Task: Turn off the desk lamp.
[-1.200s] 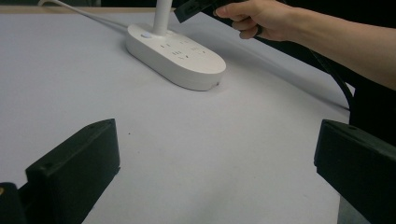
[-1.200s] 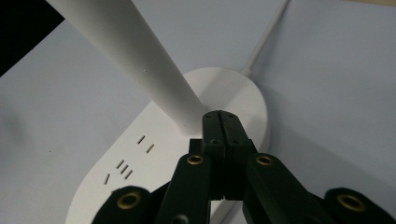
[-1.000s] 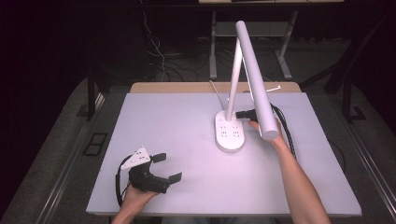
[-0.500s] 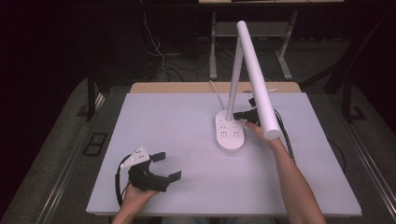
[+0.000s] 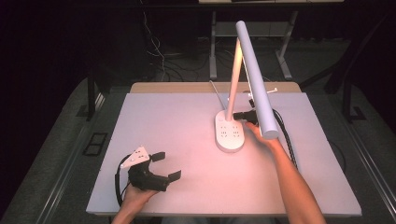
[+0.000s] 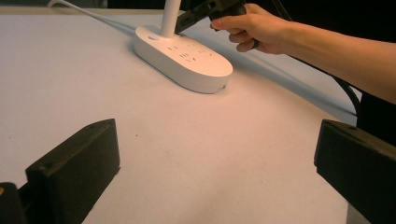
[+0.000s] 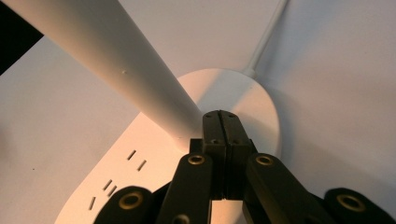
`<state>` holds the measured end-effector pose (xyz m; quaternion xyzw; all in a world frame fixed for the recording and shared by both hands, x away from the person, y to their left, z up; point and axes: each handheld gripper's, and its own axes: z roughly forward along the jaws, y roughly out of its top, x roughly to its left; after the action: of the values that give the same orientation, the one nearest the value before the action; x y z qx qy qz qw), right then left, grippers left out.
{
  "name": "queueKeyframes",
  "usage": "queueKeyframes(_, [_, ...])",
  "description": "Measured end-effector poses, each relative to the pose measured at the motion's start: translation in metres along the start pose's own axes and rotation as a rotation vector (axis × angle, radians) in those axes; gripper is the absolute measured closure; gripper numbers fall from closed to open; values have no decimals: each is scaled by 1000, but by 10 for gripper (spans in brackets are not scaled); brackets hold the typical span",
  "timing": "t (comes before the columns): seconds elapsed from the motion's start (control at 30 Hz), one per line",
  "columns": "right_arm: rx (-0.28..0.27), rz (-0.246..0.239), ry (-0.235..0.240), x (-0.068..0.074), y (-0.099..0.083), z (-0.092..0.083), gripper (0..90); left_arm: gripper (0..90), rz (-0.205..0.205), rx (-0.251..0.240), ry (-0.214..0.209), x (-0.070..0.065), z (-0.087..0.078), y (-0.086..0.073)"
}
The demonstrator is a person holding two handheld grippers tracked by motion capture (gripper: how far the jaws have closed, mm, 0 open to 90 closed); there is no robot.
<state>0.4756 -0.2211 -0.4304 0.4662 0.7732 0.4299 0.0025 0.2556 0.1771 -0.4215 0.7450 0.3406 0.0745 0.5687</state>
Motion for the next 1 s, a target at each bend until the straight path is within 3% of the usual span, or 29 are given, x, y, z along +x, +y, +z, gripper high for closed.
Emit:
queueKeyframes(0.13, [-1, -6, -8, -1, 0, 0, 900, 0, 0, -1, 0, 0, 0, 0])
queueKeyframes(0.23, [-4, 21, 3, -3, -1, 0, 900, 0, 4, 1, -1, -1, 0, 0])
queueKeyframes(0.4, [-1, -13, -30, 2, -2, 1, 900, 0, 1, 4, -1, -2, 0, 0])
queueKeyframes(0.57, [5, -7, -48, 4, 0, 0, 900, 0, 3, 10, -7, -1, 0, -1])
queueKeyframes(0.7, [-4, 16, -43, 4, 1, 1, 900, 0, -2, 8, -4, 0, 0, -1])
queueKeyframes(1.0, [6, 14, -40, 4, 0, 0, 900, 0, 2, 7, -8, -1, 0, -1])
